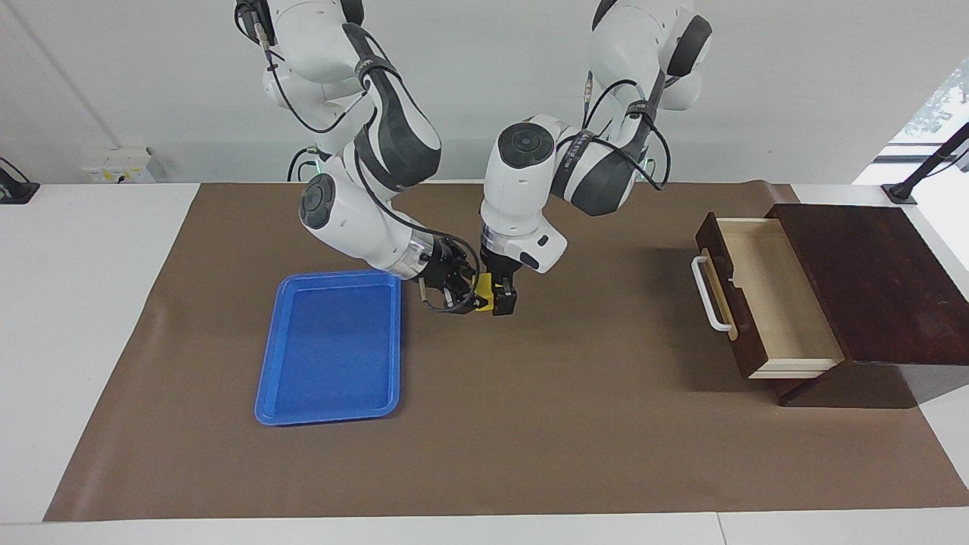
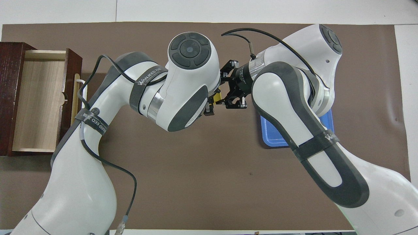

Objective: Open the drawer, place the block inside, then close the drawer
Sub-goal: 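Carry the block toward the left gripper while the left gripper reaches it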

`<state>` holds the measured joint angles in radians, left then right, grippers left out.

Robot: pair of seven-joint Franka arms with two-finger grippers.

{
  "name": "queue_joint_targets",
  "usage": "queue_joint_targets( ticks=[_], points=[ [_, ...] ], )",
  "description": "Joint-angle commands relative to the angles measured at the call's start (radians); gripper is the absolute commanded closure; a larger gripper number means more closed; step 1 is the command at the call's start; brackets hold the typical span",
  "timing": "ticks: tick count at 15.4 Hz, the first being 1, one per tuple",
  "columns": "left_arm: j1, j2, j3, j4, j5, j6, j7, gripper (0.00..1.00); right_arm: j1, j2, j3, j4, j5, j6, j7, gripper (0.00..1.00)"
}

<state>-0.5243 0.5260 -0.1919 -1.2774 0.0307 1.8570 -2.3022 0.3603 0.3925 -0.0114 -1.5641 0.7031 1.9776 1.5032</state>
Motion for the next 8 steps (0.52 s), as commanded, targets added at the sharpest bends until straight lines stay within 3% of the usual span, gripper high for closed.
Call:
queue_joint_targets(
  ticks=[1, 6, 8],
  points=[
    [-0.011, -0.008, 0.015, -0.016, -0.006, 0.014, -0.011, 1.0, 0.005, -0.007, -0.004, -0.008, 0.021, 0.012, 0.02, 1.0],
    [0.004, -0.015, 0.023, -0.01, -0.003, 0.001, 0.001, 1.0, 0.005, -0.009, -0.004, -0.008, 0.021, 0.007, 0.02, 1.0],
    [0.047, -0.055, 0.022, -0.011, -0.005, -0.022, 0.006, 1.0, 0.003, -0.015, -0.005, -0.01, 0.022, 0.004, 0.025, 1.0]
  ],
)
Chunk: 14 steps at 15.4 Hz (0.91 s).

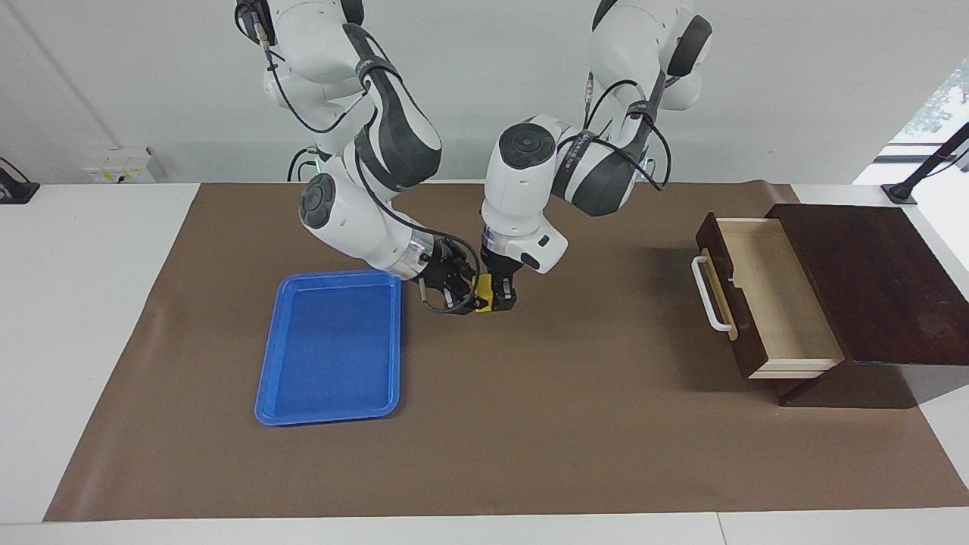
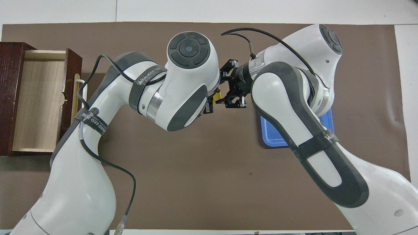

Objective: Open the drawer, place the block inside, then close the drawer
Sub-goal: 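Take the block with the left gripper while the right gripper releases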

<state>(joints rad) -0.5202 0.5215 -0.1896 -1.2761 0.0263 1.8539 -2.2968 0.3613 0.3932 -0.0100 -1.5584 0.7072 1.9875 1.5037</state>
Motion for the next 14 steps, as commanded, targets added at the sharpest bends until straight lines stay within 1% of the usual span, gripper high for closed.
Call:
queue_joint_targets(
  ticks=[1, 2, 4, 5, 6, 7, 9, 11, 14],
  points=[
    [0.064, -0.073, 0.019, -0.011, 0.0, -0.044, 0.008, 1.0, 0.002, -0.02, -0.007, -0.018, 0.017, -0.003, 0.03, 0.1],
    [0.09, -0.09, 0.018, -0.011, 0.0, -0.062, 0.016, 1.0, -0.001, -0.022, -0.007, -0.017, 0.017, -0.004, 0.041, 0.0],
    [0.132, -0.104, 0.013, -0.008, 0.001, -0.141, 0.055, 1.0, -0.008, -0.03, -0.007, -0.019, 0.017, -0.01, 0.049, 0.0],
    [0.152, -0.106, 0.013, -0.005, 0.001, -0.198, 0.115, 1.0, -0.008, -0.031, -0.008, -0.019, 0.017, -0.01, 0.049, 0.0],
    [0.172, -0.116, 0.015, -0.006, 0.001, -0.244, 0.182, 1.0, -0.01, -0.033, -0.008, -0.019, 0.017, -0.01, 0.049, 0.0],
    [0.202, -0.144, 0.022, -0.006, -0.002, -0.28, 0.27, 1.0, -0.013, -0.033, -0.011, -0.019, 0.015, -0.012, 0.047, 0.0],
    [0.303, -0.185, 0.024, -0.014, -0.022, -0.32, 0.438, 1.0, -0.034, -0.043, -0.019, -0.017, -0.002, -0.038, 0.032, 0.0],
    [0.405, -0.198, 0.024, -0.012, -0.023, -0.352, 0.578, 1.0, -0.088, -0.069, -0.018, -0.015, -0.053, -0.079, -0.037, 0.0],
    [0.546, -0.204, 0.024, -0.014, -0.022, -0.349, 0.753, 1.0, -0.159, -0.118, -0.019, -0.009, -0.187, -0.197, -0.256, 0.0]
  ],
)
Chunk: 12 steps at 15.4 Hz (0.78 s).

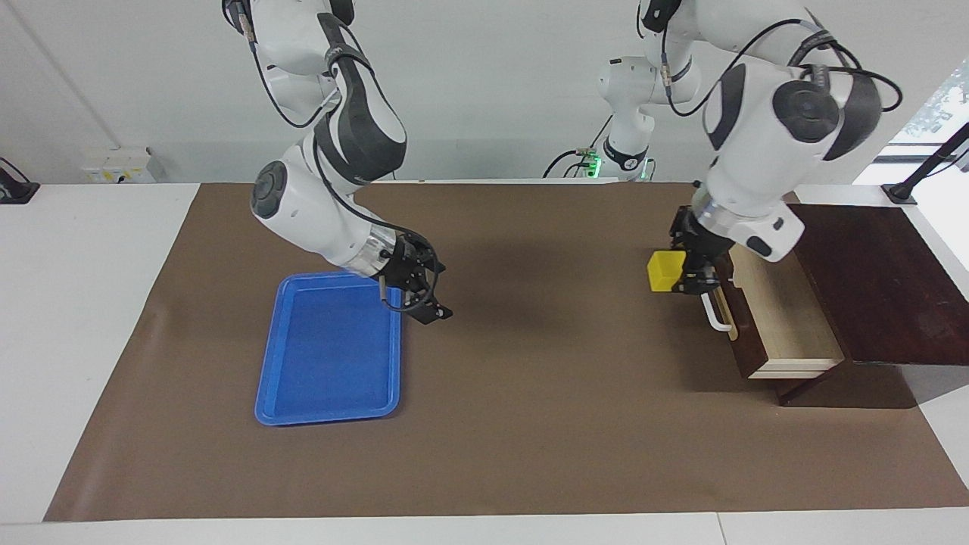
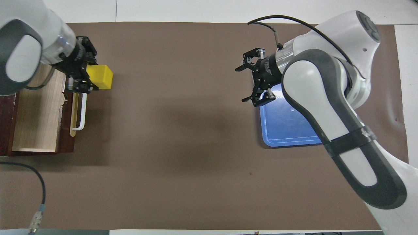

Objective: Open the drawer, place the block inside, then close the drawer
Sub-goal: 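Lower the block into the drawer with the left gripper and release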

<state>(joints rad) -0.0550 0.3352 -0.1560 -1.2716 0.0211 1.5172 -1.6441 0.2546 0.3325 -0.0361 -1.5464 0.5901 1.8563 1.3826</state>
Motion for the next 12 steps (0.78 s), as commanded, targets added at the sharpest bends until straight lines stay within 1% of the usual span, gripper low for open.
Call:
queue_joint_targets(
  ticks=[1, 3, 4, 5, 8, 9, 10, 12],
  points=[
    [0.124, -0.018, -0.01, -0.022, -0.015, 0.001, 0.142, 1.0, -0.081, -0.076, 0.007, -0.02, -0.103, -0.106, -0.243, 0.0],
    [0.205, -0.031, -0.01, -0.057, -0.015, 0.027, 0.274, 1.0, -0.135, -0.107, 0.007, -0.02, -0.183, -0.175, -0.466, 0.0],
    [0.233, -0.051, -0.01, -0.102, -0.015, 0.055, 0.338, 1.0, -0.152, -0.119, 0.007, -0.02, -0.226, -0.199, -0.578, 0.0],
    [0.25, -0.082, -0.008, -0.173, -0.015, 0.113, 0.371, 1.0, -0.161, -0.133, 0.007, -0.02, -0.275, -0.216, -0.69, 0.0],
    [0.279, -0.207, -0.004, -0.475, -0.007, 0.346, 0.38, 1.0, -0.187, -0.168, 0.007, -0.021, -0.383, -0.229, -0.943, 0.0],
    [0.297, -0.232, -0.004, -0.539, -0.007, 0.392, 0.38, 1.0, -0.198, -0.179, 0.007, -0.02, -0.412, -0.236, -1.027, 0.0],
    [0.313, -0.245, -0.005, -0.576, -0.007, 0.426, 0.38, 1.0, -0.202, -0.193, 0.007, -0.02, -0.45, -0.236, -1.119, 0.0],
    [0.331, -0.254, -0.005, -0.614, -0.007, 0.463, 0.382, 1.0, -0.212, -0.223, 0.009, -0.02, -0.527, -0.239, -1.258, 0.0]
  ],
)
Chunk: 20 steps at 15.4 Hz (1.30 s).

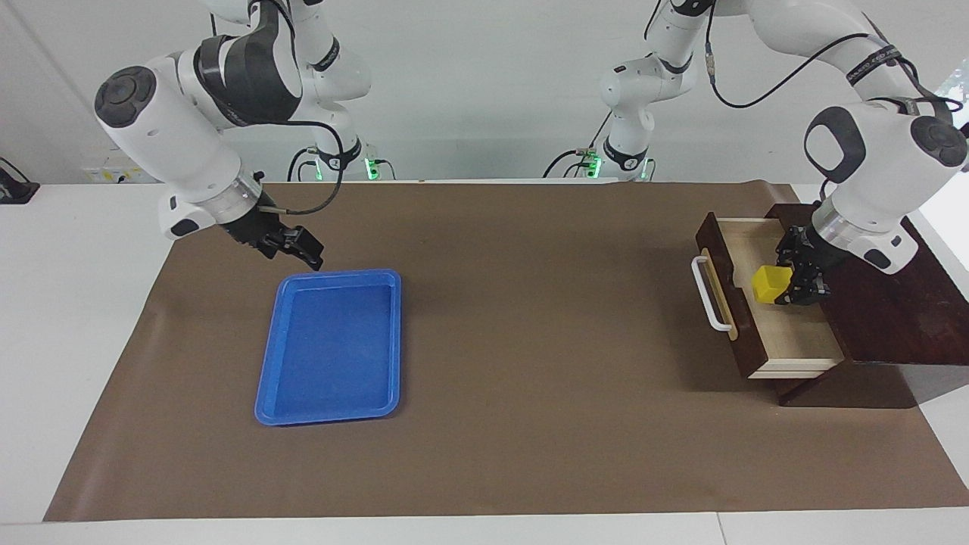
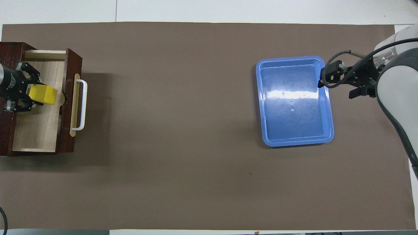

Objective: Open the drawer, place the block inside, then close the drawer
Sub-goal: 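Lower the block into the drawer with the left gripper and release, then push the drawer shut with the left gripper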

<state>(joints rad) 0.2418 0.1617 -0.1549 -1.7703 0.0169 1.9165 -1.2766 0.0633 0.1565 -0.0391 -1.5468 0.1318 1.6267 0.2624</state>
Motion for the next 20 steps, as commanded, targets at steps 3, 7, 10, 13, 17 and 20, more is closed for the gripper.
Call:
queue_joint_targets(
  ticks=[3, 7, 10, 13, 17, 20],
  points=[
    [0.042, -0.102, -0.006, -0.172, -0.003, 0.096, 0.011, 0.71, -0.023, -0.115, 0.018, -0.019, -0.133, -0.063, -0.219, 0.0],
    [0.03, -0.085, -0.006, -0.114, -0.006, 0.057, -0.006, 0.0, -0.06, -0.181, 0.045, -0.021, -0.141, -0.146, -0.299, 0.0],
    [-0.042, -0.022, -0.015, 0.041, -0.011, -0.011, -0.126, 0.0, -0.095, -0.184, 0.073, -0.035, -0.143, -0.122, -0.373, 0.0],
    [-0.133, -0.008, -0.014, 0.042, 0.006, -0.016, -0.165, 0.0, -0.108, -0.184, 0.073, -0.058, -0.143, -0.096, -0.371, 0.0],
    [-0.167, -0.014, -0.014, -0.05, 0.044, 0.006, -0.196, 0.0, -0.108, -0.181, 0.073, -0.067, -0.158, -0.093, -0.371, 0.0],
    [-0.144, -0.03, -0.011, -0.097, 0.066, 0.059, -0.191, 0.0, -0.109, -0.183, 0.073, -0.073, -0.169, -0.097, -0.373, 0.0]
  ],
)
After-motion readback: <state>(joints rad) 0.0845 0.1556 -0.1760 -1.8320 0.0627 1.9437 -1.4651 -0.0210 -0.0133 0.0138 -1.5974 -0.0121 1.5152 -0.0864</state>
